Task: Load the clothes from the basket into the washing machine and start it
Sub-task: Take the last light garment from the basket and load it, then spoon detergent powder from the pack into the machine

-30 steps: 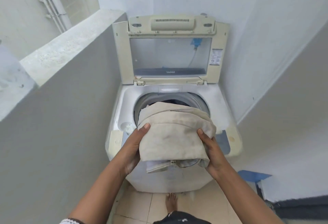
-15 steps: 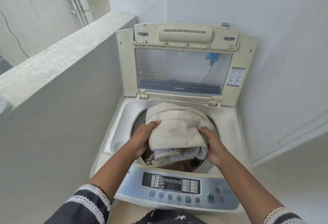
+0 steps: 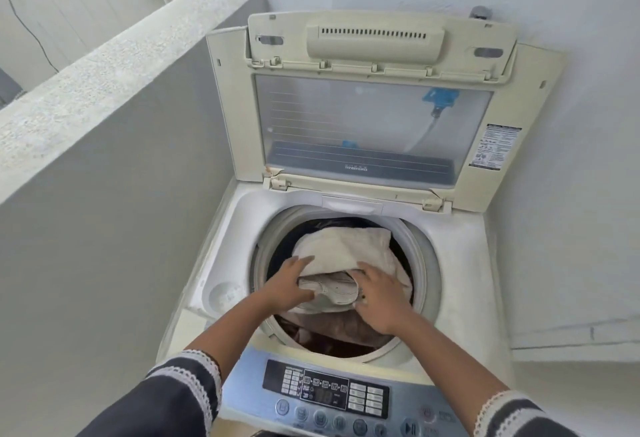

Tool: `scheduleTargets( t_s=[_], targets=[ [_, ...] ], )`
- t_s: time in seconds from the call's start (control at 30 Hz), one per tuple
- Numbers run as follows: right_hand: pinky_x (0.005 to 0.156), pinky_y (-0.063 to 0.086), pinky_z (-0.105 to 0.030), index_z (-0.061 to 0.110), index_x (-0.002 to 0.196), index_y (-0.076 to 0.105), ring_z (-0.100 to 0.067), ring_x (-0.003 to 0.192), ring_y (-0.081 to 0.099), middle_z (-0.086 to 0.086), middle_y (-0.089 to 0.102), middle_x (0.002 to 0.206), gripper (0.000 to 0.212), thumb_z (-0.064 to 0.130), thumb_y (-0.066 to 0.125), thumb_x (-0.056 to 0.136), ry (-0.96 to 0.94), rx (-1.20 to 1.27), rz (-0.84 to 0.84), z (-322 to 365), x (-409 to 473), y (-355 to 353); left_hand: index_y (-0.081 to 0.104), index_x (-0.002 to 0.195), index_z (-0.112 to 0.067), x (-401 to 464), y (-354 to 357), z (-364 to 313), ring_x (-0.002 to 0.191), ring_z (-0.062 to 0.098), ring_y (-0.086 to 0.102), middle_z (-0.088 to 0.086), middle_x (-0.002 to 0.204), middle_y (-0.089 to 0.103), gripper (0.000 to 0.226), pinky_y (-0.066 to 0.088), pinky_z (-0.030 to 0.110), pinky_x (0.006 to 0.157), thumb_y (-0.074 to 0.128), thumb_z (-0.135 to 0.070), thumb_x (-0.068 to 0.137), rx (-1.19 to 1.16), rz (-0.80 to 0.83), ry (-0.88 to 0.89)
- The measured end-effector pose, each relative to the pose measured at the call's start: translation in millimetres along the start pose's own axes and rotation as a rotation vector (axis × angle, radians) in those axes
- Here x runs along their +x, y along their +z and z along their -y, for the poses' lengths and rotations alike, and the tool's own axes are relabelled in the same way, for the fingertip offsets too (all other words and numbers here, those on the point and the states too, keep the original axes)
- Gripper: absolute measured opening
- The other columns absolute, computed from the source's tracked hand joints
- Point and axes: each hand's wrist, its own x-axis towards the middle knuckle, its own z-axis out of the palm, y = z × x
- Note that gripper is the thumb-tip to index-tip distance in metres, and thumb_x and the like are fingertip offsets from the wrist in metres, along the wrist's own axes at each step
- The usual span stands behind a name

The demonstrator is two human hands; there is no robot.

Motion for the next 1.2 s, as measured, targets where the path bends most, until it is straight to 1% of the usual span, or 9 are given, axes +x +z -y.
scheduleTargets(
  t_s=[0.13,0.2,0.3,0.43,0.6,0.7,0.87,1.07,1.2],
  targets=[
    [0.118,0.02,-0.049,0.027,0.154,0.026,-0.022,0.149,0.019,0.003,0.019,0.163,0.06,0.031,0.049,0.098,-0.029,-0.005,0.042,-0.1,6.5,24.2,0.017,0.157,-0.027,9.3,24.1,-3.9,0.152,0.026,0.012,0.008,0.165,0.005,0.083,0.019,0.041,0.122,0.065,-0.033,0.09,0.103,0.084,-0.021],
    [0.116,0.029,-0.04,0.025,0.152,0.031,-0.018,0.142,0.033,0.005,0.031,0.157,0.06,0.032,0.055,0.097,0.057,0.352,-0.006,5.7,15.7,21.3,0.022,0.156,-0.021,13.9,29.3,-10.1,0.15,0.022,0.019,0.007,0.163,0.016,0.079,0.023,0.037,0.12,0.065,-0.032,0.091,-0.027,0.042,-0.028],
    [0.11,0.037,-0.037,0.023,0.151,0.03,-0.015,0.133,0.044,0.005,0.04,0.15,0.063,0.031,0.061,0.096,0.301,1.17,-0.05,16.3,40.0,-5.5,0.028,0.154,-0.023,21.1,22.6,-22.6,0.144,0.02,0.031,0.002,0.159,0.028,0.075,0.032,0.04,0.117,0.067,-0.038,0.091,-0.231,-0.021,-0.05],
    [0.103,0.042,-0.042,0.018,0.151,0.034,-0.016,0.127,0.051,-0.002,0.047,0.149,0.052,0.033,0.047,0.103,0.356,1.615,-0.147,13.3,68.6,-38.7,0.031,0.153,-0.026,26.9,4.3,-40.5,0.145,0.02,0.032,-0.005,0.159,0.029,0.072,0.035,0.038,0.113,0.067,-0.039,0.092,-0.464,-0.035,-0.048],
    [0.105,0.042,-0.049,0.015,0.147,0.037,-0.025,0.132,0.048,-0.007,0.049,0.146,0.052,0.045,0.038,0.104,0.36,1.798,-0.174,19.0,86.6,-61.6,0.033,0.152,-0.022,43.8,-14.6,-51.7,0.135,0.017,0.043,-0.001,0.153,0.038,0.071,0.042,0.034,0.106,0.067,-0.039,0.091,-0.624,-0.053,-0.07],
    [0.111,0.037,-0.052,0.016,0.126,0.051,-0.028,0.134,0.046,-0.009,0.048,0.146,0.04,0.046,0.036,0.105,0.372,1.937,-0.174,20.4,93.8,-59.2,0.038,0.148,-0.021,50.7,-22.7,-52.9,0.135,0.018,0.044,0.001,0.145,0.046,0.063,0.043,0.034,0.106,0.066,-0.033,0.093,-0.783,-0.055,-0.093],
    [0.104,0.04,-0.045,0.005,0.145,0.04,-0.025,0.127,0.051,-0.01,0.048,0.141,0.058,0.045,0.039,0.104,0.393,2.028,-0.209,21.7,103.7,-53.3,0.035,0.149,-0.02,59.5,-26.5,-48.9,0.136,0.021,0.044,0.002,0.142,0.05,0.065,0.042,0.04,0.11,0.066,-0.028,0.093,-0.947,-0.045,-0.137],
    [0.081,0.049,-0.036,0.006,0.122,0.057,-0.015,0.075,0.053,-0.006,0.058,0.101,0.05,0.049,0.045,0.1,0.45,1.984,-0.22,15.0,114.6,-53.0,0.017,0.156,-0.027,75.0,-31.5,-56.1,0.135,0.02,0.046,0.0,0.135,0.054,0.078,0.042,0.04,0.11,0.065,-0.025,0.095,-0.983,-0.055,-0.101],
    [0.066,0.047,-0.031,0.011,0.133,0.045,-0.009,0.053,0.039,0.0,0.05,0.094,0.06,0.057,0.052,0.095,0.563,1.86,-0.316,15.8,122.3,-52.4,0.009,0.157,-0.04,80.1,-29.9,-58.0,0.131,0.015,0.048,0.0,0.146,0.044,0.085,0.041,0.041,0.112,0.064,-0.022,0.095,-0.906,-0.079,-0.061]
  ],
)
